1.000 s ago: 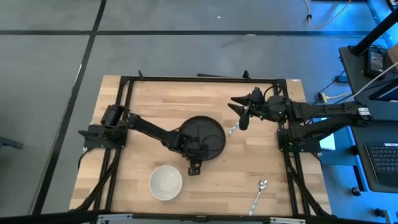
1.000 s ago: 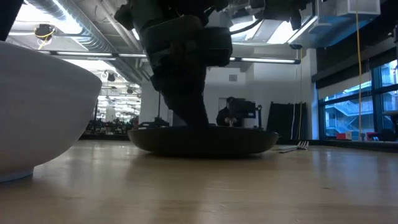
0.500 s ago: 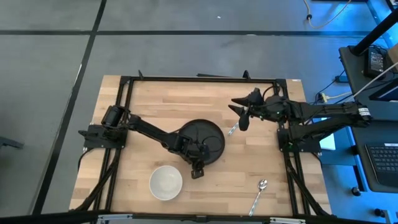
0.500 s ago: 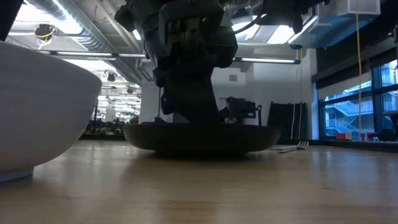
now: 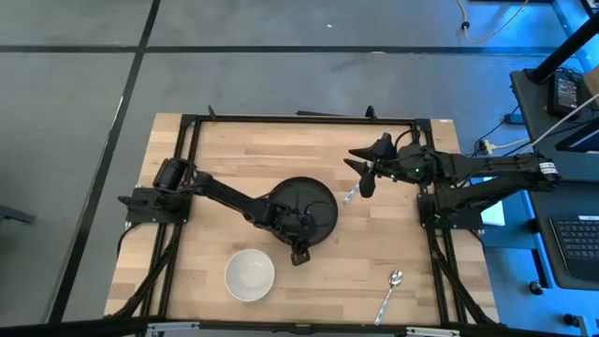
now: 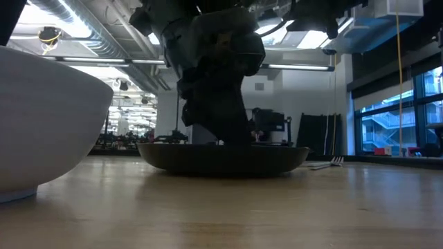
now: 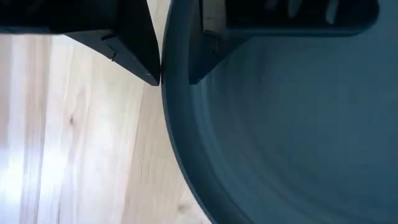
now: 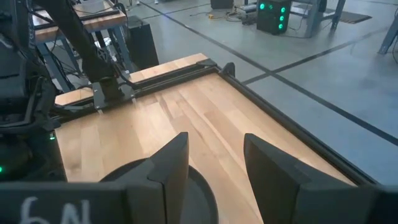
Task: Set table place
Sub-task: Move the black plate to the center of the table, then put the white bowl on top of the black plate
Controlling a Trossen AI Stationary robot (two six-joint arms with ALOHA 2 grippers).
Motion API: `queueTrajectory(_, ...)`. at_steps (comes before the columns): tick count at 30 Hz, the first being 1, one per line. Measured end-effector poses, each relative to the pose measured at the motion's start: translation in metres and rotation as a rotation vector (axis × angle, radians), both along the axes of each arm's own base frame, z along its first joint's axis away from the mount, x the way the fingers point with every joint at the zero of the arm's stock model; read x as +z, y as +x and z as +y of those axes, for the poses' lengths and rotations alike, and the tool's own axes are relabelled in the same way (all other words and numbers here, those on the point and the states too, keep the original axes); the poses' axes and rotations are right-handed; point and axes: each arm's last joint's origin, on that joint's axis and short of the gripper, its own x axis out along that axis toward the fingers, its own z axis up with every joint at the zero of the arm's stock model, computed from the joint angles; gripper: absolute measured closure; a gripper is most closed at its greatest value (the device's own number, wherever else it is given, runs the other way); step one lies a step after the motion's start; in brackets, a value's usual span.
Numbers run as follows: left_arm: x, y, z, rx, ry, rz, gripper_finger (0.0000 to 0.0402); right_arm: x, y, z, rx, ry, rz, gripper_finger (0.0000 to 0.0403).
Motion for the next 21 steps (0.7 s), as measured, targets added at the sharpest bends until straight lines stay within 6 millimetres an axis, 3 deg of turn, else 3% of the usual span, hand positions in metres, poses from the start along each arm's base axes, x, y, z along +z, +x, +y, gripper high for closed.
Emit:
queueTrajectory(5, 0.004, 0.006, 0.003, 0.007, -0.130, -0.041, 0.0328, 0.000, 0.000, 0.000, -0.001, -0.001, 0.000, 0.0247)
queueTrajectory(13, 0.007, 0.008, 0.003, 0.019, -0.170, -0.048, 0.0328, -0.001, 0.000, 0.000, 0.018, -0.066, 0.041, 0.0247)
queueTrajectory(21, 0.047, 0.032, 0.022, 0.088, -0.127, -0.165, 0.0328, -0.006, -0.002, 0.000, 0.022, -0.068, 0.099, 0.0247)
